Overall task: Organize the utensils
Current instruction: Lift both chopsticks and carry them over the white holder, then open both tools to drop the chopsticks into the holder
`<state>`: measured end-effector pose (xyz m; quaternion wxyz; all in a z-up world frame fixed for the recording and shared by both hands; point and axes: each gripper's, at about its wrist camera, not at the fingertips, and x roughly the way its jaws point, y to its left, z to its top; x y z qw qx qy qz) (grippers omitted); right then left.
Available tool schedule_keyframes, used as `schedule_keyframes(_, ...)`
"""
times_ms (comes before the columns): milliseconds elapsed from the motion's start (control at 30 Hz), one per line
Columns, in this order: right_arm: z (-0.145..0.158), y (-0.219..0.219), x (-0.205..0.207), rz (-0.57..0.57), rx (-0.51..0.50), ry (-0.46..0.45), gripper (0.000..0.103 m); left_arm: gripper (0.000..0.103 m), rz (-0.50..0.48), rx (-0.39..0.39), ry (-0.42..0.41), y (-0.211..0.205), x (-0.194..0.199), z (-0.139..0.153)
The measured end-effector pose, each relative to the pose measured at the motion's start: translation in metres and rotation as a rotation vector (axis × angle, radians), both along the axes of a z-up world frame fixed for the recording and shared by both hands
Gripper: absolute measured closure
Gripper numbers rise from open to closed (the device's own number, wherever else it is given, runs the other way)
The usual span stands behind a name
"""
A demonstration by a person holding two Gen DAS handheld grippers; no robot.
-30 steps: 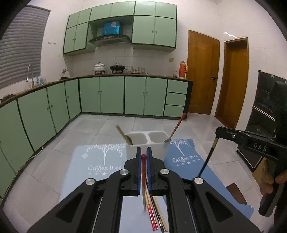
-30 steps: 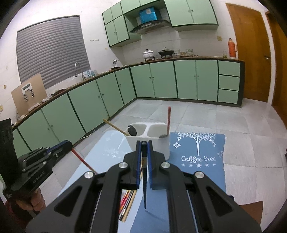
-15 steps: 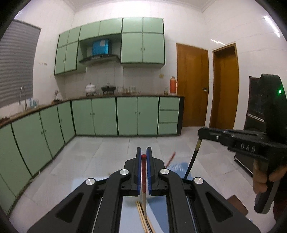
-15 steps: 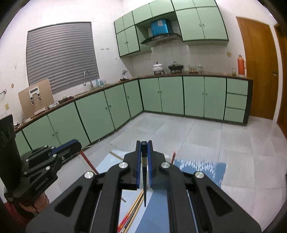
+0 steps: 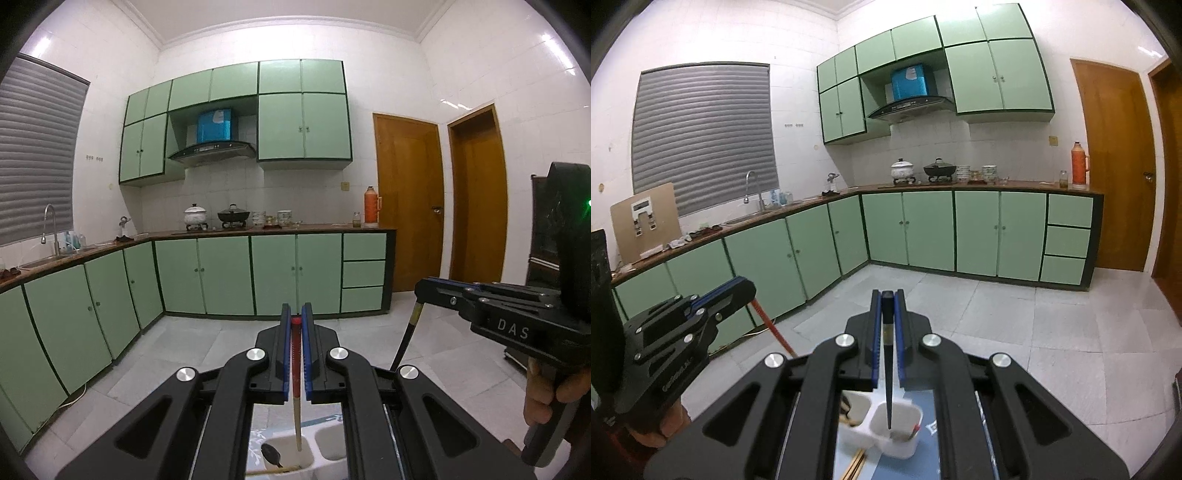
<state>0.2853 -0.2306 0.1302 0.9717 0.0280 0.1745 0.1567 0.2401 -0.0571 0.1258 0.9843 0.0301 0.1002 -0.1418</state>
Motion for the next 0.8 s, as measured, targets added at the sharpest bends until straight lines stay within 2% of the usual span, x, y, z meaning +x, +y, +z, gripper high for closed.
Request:
schedule_keyframes(333,-0.066,0.012,0.044,0.023,-0.023,0.132,0.096,0.097,0.030,0.011,0.132,0.004,0.050,-0.057)
schedule_keyframes(400,-0.072,0.015,0.045,0.022,-0.025,0.143,0.094,0.097,0.030,0.012,0.158,0.005,0.053,-0.064)
schedule_keyframes(567,-0.067,0.013,0.033,0.008,-0.008,0.127,0.089,0.091,0.042,0.011,0.153,0.011,0.044,-0.064)
schedule_keyframes(633,-0.062,0.009,0.026,0.001,-0.001,0.110,0.083,0.085,0.045,0.005,0.144,0.015,0.039,-0.058)
schedule_keyframes(700,-0.056,0.003,0.016,-0.008,0.007,0.089,0.078,0.069,0.049,-0.002,0.130,0.018,0.032,-0.051)
schedule_keyframes(800,-0.051,-0.005,-0.004,-0.028,0.021,0.068,0.061,0.050,0.057,-0.002,0.108,0.021,0.016,-0.045)
